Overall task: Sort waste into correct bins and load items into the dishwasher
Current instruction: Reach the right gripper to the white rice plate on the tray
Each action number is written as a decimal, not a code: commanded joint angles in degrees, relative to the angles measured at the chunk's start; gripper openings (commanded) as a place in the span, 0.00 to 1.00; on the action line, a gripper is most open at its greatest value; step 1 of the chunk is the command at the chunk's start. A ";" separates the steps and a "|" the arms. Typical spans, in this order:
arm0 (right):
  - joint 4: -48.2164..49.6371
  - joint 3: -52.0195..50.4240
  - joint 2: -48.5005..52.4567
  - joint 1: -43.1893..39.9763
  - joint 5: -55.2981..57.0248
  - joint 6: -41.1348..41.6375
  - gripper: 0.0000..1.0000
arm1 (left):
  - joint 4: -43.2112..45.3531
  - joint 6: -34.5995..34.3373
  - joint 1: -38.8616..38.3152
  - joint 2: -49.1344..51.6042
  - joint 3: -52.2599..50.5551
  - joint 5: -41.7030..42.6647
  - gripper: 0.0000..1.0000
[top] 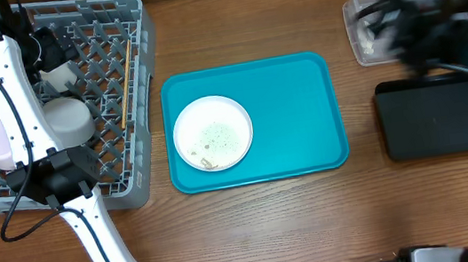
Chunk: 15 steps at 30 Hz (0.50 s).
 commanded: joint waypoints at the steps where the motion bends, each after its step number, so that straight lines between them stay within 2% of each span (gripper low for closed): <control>1: -0.55 -3.52 5.25 10.14 5.51 -1.44 1.00 | -0.13 -0.55 -0.39 -2.10 0.72 -0.59 1.00; 4: 1.57 -5.46 10.69 18.84 11.87 -1.09 0.72 | -0.13 -0.55 -0.39 -2.10 0.72 -0.59 1.00; 6: 2.86 -5.57 14.62 23.69 17.07 1.09 0.70 | -0.13 -0.55 -0.39 -2.10 0.72 -0.59 1.00; 8: 3.85 -5.57 17.51 26.86 21.70 3.78 0.50 | -0.13 -0.55 -0.39 -2.10 0.72 -0.59 1.00; 10: 5.05 -5.57 19.87 29.11 24.30 7.08 0.23 | -0.13 -0.55 -0.39 -2.10 0.72 -0.59 1.00; 15: 9.97 -5.57 23.96 32.87 23.15 9.09 0.05 | -0.13 -0.55 -0.39 -2.10 0.72 -0.59 1.00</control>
